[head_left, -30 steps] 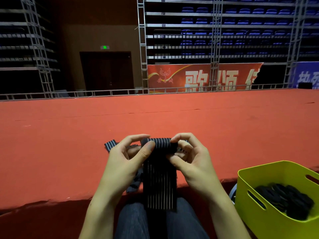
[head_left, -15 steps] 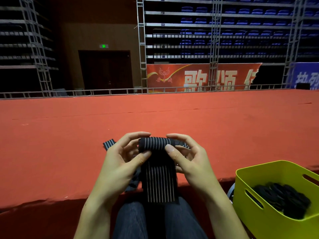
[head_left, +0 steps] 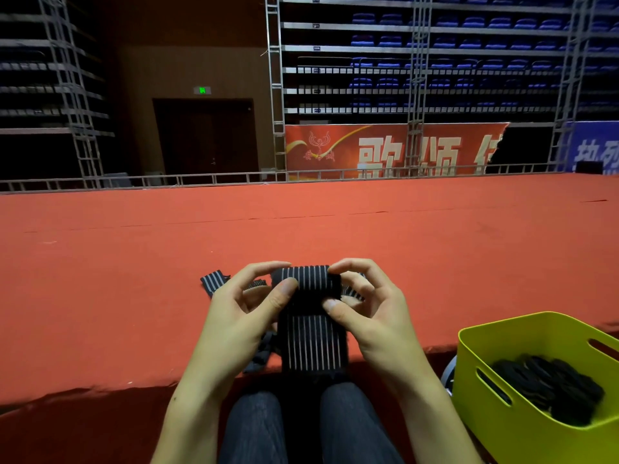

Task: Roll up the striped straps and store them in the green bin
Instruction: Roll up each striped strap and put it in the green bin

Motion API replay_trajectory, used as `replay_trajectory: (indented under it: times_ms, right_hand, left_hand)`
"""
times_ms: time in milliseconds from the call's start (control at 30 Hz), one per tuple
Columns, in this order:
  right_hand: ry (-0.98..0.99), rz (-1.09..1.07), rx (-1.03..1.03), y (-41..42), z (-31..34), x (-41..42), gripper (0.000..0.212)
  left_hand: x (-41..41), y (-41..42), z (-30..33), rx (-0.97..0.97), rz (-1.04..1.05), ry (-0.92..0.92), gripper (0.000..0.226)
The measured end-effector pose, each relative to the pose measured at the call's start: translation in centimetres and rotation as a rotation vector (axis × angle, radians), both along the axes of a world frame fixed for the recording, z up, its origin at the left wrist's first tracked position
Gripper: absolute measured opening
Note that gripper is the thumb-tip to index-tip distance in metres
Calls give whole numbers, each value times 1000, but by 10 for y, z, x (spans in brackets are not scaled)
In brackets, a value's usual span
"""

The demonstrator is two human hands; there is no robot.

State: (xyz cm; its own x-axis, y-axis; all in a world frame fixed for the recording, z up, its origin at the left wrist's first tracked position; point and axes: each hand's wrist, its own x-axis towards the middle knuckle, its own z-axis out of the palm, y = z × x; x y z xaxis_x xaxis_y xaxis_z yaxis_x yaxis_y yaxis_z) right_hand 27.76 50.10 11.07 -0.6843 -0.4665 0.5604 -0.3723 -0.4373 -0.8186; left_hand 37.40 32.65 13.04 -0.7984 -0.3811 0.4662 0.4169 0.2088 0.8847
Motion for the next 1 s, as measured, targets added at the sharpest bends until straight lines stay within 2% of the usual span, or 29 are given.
replay_trajectory:
  times_ms: [200, 400, 500, 833, 1000]
  right_hand:
    - [-34, -22, 59, 2, 0, 0, 42]
    - [-79, -99, 45, -4, -1, 1, 24]
    - [-42, -115, 13, -3, -2, 0, 22]
    - [-40, -37, -28, -1, -2, 3, 33]
    - [-29, -56, 25, -3, -6, 0, 51]
  left_hand:
    - [2, -1, 0, -25, -50, 54, 30]
    - [1, -6, -4, -121, -85, 52, 31]
    - [2, -5, -4, -100, -86, 47, 27]
    - [2, 4, 1, 34, 8, 33, 33]
    - [0, 0, 0, 23, -34, 59, 40]
